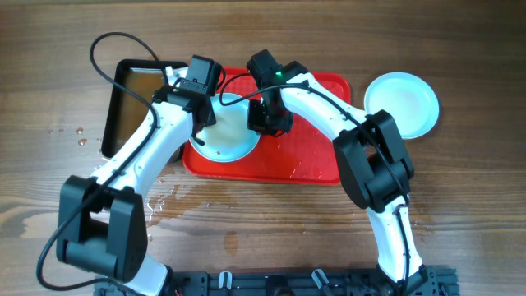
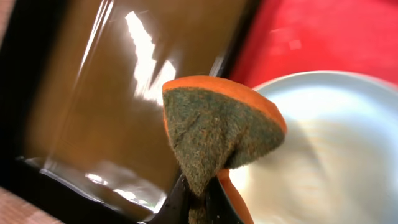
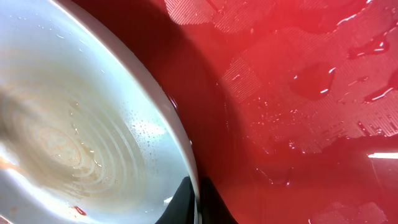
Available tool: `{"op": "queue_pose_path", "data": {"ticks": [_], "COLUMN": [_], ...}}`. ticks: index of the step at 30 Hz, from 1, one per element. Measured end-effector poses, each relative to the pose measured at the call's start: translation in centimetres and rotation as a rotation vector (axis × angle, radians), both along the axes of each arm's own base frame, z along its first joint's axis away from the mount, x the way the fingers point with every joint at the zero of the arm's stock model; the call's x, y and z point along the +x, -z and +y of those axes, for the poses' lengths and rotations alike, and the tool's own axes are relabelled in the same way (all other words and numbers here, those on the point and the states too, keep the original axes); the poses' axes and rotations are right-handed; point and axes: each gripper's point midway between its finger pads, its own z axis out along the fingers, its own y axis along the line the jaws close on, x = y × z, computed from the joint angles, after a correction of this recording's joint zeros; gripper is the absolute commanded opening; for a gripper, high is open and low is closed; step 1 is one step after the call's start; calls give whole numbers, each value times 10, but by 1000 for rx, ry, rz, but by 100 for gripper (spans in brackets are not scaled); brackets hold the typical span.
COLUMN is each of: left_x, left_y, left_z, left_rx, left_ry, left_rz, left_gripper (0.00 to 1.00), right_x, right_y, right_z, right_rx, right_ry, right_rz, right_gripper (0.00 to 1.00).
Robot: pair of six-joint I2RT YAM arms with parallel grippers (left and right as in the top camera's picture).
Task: Clean dirty plates on tray and stack at the side
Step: 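Move the sponge toward the black tray and back onto the plate, then continue scrubbing the plate with the sponge while the right gripper holds it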
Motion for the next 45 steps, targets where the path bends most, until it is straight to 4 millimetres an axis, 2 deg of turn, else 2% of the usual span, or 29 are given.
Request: {"op": "queue_pose_path", "data": {"ticks": [6, 11, 14, 19, 22, 24, 27, 30, 33, 36, 40, 41, 45], "left_x": [12, -5, -10, -11, -17, -21, -17, -5, 4, 4, -5, -5, -4], "left_y": [12, 63, 75, 76, 75, 71, 60, 42, 33, 32, 52, 52, 53], "left_z": [-56, -86, -90, -80, -58, -45, -43, -58, -87, -105, -129, -133, -130], "left_rx": [-288, -398, -400, -338, -221, -156, -148, -240, -384, -445, -477, -485, -454], "left_ry": [98, 120, 125, 106, 70, 52, 48, 73, 128, 161, 200, 205, 188], "left_rz": [-2, 139, 170, 172, 189, 192, 155, 83, 44, 46, 104, 103, 103], "left_gripper": [4, 4, 4, 4, 4, 4, 4, 4, 4, 4, 4, 4, 4], "right_x": [0, 0, 0, 0, 0, 0, 1, 0, 1, 1, 2, 3, 5], "right_y": [0, 0, 0, 0, 0, 0, 0, 0, 0, 0, 1, 0, 1], "right_z": [0, 0, 0, 0, 0, 0, 0, 0, 0, 0, -1, -2, -3], "right_rx": [1, 1, 1, 0, 0, 1, 1, 1, 1, 2, -3, 0, -3], "right_ry": [1, 0, 0, 0, 0, 0, 0, 0, 0, 1, -5, 0, 3], "right_rz": [-1, -2, -1, -1, -1, -2, -2, -2, -2, -2, -11, -9, -15], "right_gripper": [4, 4, 4, 4, 4, 4, 4, 4, 4, 4, 4, 4, 4]}}
